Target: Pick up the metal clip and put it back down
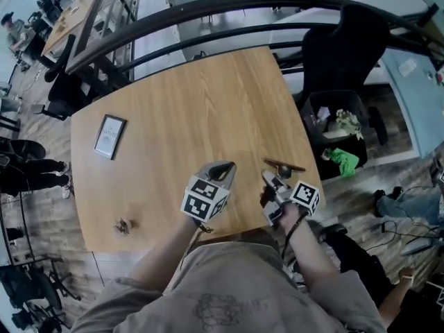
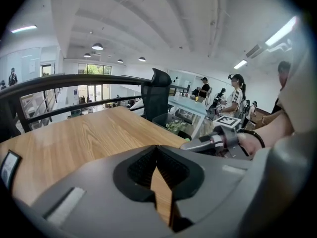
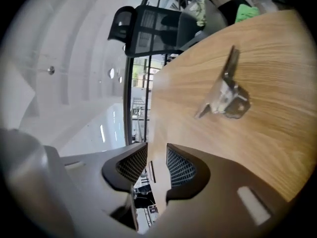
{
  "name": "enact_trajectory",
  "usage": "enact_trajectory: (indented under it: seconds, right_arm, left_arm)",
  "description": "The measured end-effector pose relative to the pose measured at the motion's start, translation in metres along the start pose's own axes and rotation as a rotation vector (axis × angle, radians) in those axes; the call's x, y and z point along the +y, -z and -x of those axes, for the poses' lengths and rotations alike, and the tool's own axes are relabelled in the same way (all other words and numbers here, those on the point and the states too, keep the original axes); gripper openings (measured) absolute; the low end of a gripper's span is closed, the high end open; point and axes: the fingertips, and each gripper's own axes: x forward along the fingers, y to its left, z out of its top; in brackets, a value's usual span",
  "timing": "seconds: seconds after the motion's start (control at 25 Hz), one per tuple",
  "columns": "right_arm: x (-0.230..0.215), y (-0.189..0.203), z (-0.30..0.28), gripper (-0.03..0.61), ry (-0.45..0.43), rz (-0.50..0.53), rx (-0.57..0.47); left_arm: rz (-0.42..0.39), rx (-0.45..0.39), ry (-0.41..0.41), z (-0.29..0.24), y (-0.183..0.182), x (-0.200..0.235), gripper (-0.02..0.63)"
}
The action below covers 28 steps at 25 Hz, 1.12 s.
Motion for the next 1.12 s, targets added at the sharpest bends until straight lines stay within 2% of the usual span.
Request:
enact_trajectory:
  seconds: [0.16,0.32,0.44,0.56,0.68,0.88,1.12]
  right_arm:
    - [0.067,0.015,-0.014,0.112,-0.088,0.207,0.060]
    - [0.127,0.029,-0.018,0.087,-0.111,0.404,0.078]
    - [0.193,0.050,-0.025,0.066,-0.268,0.688,0.097]
    - [0.238,0.070,-0.022,0.052,-0.278,0.968,0.081]
    - [0.272,0.087,-0.017,0.040,-0.276,1.165,0.044]
    - [0.314,0.112,-0.007,0.035,-0.291,1.389,-0.028]
    - [0.348,0.143,0.006,0.035,-0.328,1.541,-0.100]
  left_arm:
    - [0.004,-0.038,-0.051,0.029,-0.008,0.020,0.002]
    - [0.002,-0.090,-0.107,0.062,-0.021,0.038,0.002]
    - [-0.003,-0.135,-0.149,0.090,-0.032,0.053,0.002]
    - [-0.018,-0.177,-0.186,0.115,-0.043,0.067,0.002]
    - [-0.031,-0.223,-0.230,0.143,-0.057,0.077,0.002]
    - [-0.075,-0.299,-0.301,0.193,-0.079,0.084,0.002]
    - [-0.129,-0.355,-0.362,0.242,-0.085,0.087,0.002]
